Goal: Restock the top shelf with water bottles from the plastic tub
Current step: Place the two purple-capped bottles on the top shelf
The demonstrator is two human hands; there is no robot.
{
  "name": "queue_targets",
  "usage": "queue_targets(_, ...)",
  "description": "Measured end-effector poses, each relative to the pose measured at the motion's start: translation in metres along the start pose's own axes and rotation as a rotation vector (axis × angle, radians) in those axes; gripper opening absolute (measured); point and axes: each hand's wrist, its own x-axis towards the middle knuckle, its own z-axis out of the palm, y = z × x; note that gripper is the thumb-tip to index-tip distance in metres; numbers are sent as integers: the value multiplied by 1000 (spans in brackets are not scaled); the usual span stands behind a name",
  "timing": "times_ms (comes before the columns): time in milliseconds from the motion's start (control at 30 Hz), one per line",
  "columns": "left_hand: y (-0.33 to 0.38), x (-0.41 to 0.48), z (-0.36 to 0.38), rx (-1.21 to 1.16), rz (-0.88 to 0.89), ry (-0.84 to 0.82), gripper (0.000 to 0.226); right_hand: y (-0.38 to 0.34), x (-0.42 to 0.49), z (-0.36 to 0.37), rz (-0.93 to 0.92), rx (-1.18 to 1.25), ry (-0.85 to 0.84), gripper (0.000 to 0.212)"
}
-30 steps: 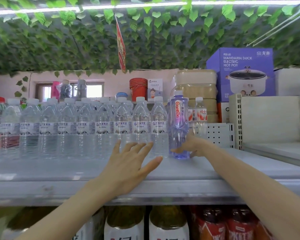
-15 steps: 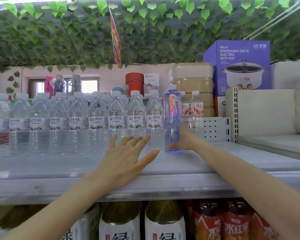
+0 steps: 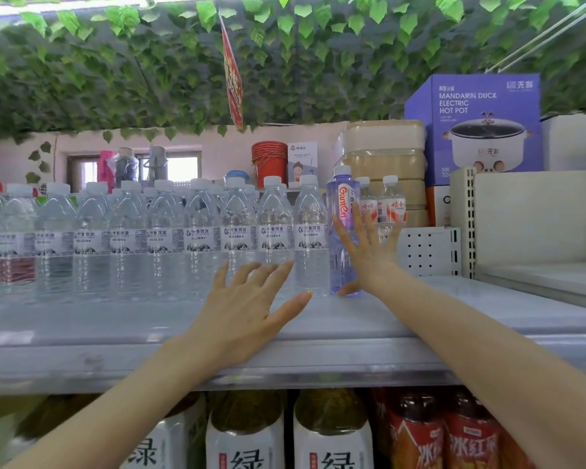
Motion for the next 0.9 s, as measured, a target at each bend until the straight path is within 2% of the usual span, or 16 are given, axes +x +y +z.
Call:
queue_targets(200,1,-3,-3,19,-6,9,98,1,-5,-6,-8,72,-29,125)
queue_targets(367,-6,-12,-8,141,13,67,105,-6,-29,-29,-49,418,-106,102)
queue_targets(433,-9,-20,-8,168,18,80,111,-8,-46,-45,-74,456,-43,84)
queue_targets(500,-12,-29,-9,150,29,100,110,-12,-65,-54,-109,407,120,64)
queue_targets(567,-14,-38,-10,139,50,136,98,-17,-87,-61,-140,382,330,50)
queue_targets(633,-13,-47,-10,163,91,184,77,-23,-112,-64,-168,367,478,49)
queue_targets(733,-9,-61,-5,172,143,302,61,-32,-151,-61,-171,290,479,47)
queue_targets(900,2,-99,-8,129,170,239,59,-39,-204,-52,-181,250,347,50)
